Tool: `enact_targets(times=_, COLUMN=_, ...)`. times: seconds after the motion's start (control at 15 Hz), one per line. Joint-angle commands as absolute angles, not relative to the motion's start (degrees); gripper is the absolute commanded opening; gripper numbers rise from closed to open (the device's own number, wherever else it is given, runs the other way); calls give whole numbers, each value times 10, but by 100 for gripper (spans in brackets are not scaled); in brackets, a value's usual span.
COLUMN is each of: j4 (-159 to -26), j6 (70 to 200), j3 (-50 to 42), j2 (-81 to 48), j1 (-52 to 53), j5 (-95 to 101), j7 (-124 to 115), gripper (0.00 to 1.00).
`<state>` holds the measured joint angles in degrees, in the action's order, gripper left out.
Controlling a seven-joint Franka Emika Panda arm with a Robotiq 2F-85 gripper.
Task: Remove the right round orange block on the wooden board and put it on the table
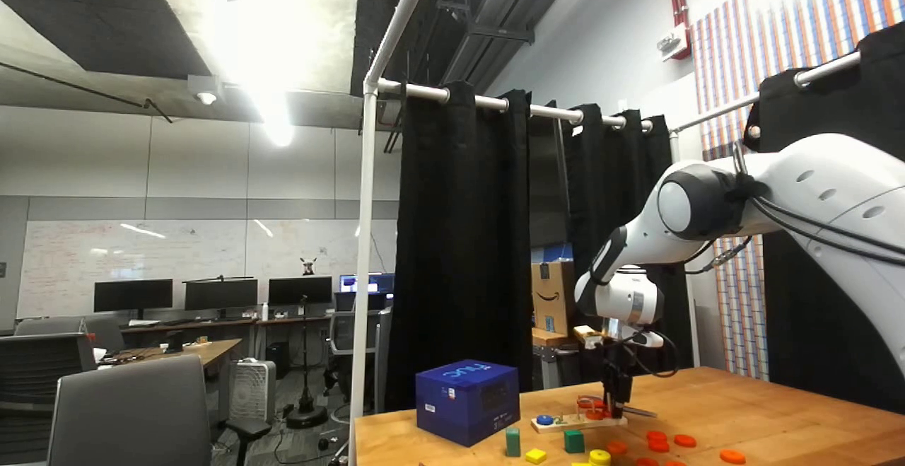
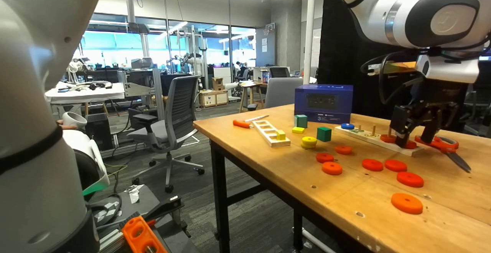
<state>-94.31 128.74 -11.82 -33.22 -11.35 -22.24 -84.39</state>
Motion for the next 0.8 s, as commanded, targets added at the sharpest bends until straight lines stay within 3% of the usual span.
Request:
enact_targets(times=0.0, j4=-915, j6=1274, j3=-124, j2=-342, j1=-110, j5=-196, j7=-866, gripper=47)
enact_targets(times=0.27, j4=-910, j6=1272, j3=-123, j2=-342, j1=-110, j5=-185, j7=-867, gripper=16)
enact_targets(times=0.73, j4=-919, j6=1273, j3=-127, j2=-327, j1=-107, j5=-172, j7=-868, gripper=18)
